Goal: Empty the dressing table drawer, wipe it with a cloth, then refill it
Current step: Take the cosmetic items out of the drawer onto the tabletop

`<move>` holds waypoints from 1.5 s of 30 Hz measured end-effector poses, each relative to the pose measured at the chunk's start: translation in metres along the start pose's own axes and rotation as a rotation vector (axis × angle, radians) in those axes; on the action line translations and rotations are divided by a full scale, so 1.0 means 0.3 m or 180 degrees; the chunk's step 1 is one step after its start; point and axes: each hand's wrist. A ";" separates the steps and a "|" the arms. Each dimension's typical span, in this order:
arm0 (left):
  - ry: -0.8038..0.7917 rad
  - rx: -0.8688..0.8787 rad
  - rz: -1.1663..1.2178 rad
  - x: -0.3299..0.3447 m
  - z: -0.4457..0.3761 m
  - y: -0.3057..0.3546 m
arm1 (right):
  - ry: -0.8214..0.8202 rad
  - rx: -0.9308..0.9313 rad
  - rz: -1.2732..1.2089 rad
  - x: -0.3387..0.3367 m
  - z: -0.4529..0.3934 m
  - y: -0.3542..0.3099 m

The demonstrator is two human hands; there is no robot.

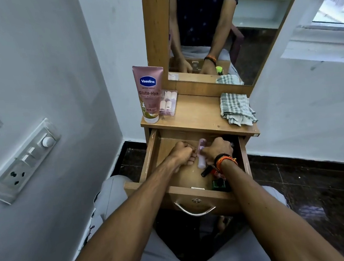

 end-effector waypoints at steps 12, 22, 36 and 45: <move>0.0308 0.0350 -0.0190 -0.081 0.006 -0.003 | -0.0016 -0.0209 0.0434 0.032 0.054 -0.029; 0.0621 0.1505 -0.1497 -0.140 0.035 -0.026 | 0.0332 -0.0528 -0.0176 -0.012 0.087 -0.020; 0.0136 0.1680 -0.0733 -0.159 0.108 -0.008 | 0.0398 -0.0970 -0.1377 -0.101 0.083 -0.074; 0.0006 0.1422 0.0406 -0.151 0.160 0.014 | -0.0102 -0.1383 -0.1767 -0.062 0.082 -0.061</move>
Point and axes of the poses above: each hand's wrist, its own z-axis away from the middle knuckle, its own x-axis out of the palm, y = z × x, and after that the axes turned 8 degrees about -x, right-handed
